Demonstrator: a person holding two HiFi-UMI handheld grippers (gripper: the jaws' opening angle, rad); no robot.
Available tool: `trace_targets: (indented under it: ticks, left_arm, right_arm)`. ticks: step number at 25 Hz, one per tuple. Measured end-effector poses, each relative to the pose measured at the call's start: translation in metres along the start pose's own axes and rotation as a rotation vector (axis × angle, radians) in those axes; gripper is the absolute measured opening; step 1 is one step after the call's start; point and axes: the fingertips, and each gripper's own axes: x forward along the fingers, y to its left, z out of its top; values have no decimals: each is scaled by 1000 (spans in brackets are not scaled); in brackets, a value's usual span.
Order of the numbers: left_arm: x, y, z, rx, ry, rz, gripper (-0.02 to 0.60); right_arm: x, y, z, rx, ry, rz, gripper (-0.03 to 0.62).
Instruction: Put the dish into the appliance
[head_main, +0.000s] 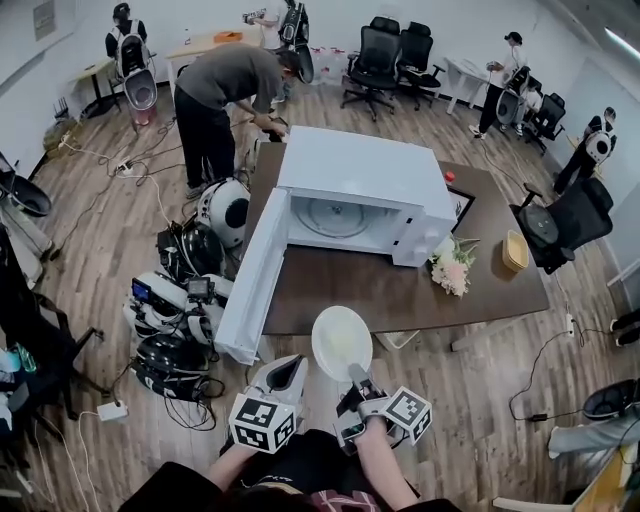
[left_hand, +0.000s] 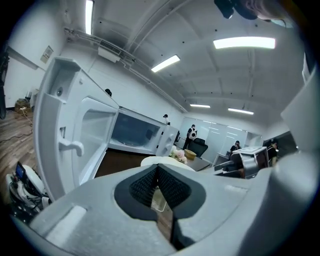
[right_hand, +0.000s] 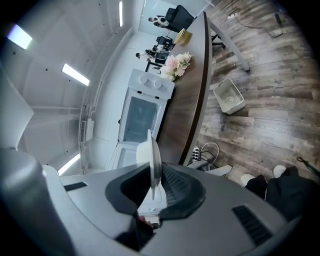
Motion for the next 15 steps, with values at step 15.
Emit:
trace_targets:
  ticks: [15]
  left_arm:
    - [48,15,37,113,-2,-179,9]
  right_arm:
    - [75,27,21,52,-134,-9,60]
